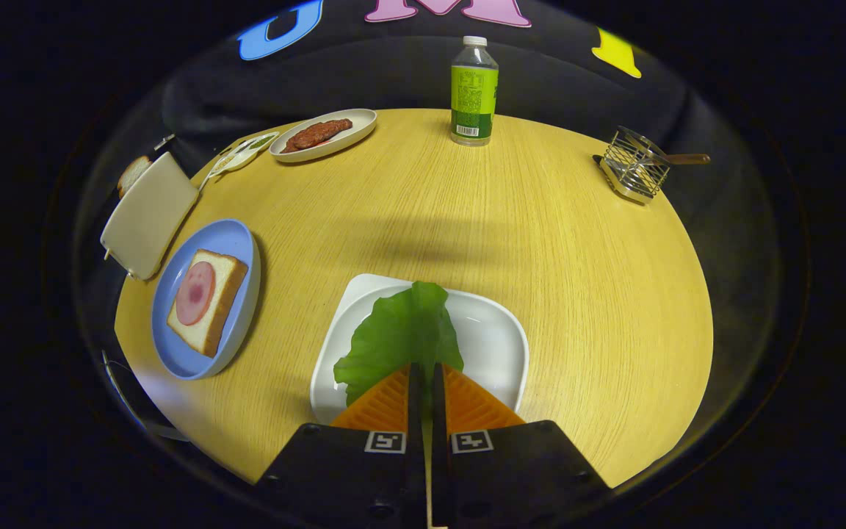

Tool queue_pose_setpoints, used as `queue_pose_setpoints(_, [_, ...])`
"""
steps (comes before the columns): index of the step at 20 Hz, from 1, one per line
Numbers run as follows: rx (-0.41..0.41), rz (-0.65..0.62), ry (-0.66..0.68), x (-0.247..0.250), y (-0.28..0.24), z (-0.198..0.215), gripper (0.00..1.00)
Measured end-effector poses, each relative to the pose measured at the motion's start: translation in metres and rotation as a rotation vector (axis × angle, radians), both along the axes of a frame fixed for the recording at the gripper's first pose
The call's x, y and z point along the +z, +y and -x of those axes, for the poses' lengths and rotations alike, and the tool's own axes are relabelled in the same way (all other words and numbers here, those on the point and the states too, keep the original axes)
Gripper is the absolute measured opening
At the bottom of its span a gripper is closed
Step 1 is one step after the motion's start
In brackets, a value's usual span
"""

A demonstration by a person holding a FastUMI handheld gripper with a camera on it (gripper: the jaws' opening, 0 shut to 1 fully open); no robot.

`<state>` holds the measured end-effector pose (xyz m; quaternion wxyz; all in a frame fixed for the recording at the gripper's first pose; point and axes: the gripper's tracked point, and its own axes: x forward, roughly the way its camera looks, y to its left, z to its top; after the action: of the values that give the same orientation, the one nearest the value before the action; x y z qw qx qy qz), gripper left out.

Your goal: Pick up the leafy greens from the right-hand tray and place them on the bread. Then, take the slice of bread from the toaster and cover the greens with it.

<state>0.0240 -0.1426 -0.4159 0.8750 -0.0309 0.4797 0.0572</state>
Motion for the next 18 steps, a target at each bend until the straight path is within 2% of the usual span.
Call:
queue_pose_setpoints(2, [-0.016,-0.011,0.021,0.004,-0.003,0.001,0.05])
queue_pose_setpoints(9, [-0.001,-0.025,-0.049,0.068,0.012,-0.006,0.06])
queue_pose_setpoints(14, [0.026,-0.095,-0.093,0.117,0.058,-0.010,0.05])
queue_pose_setpoints(18, [0.087,-0.156,-0.102,0.137,0.113,-0.014,0.05])
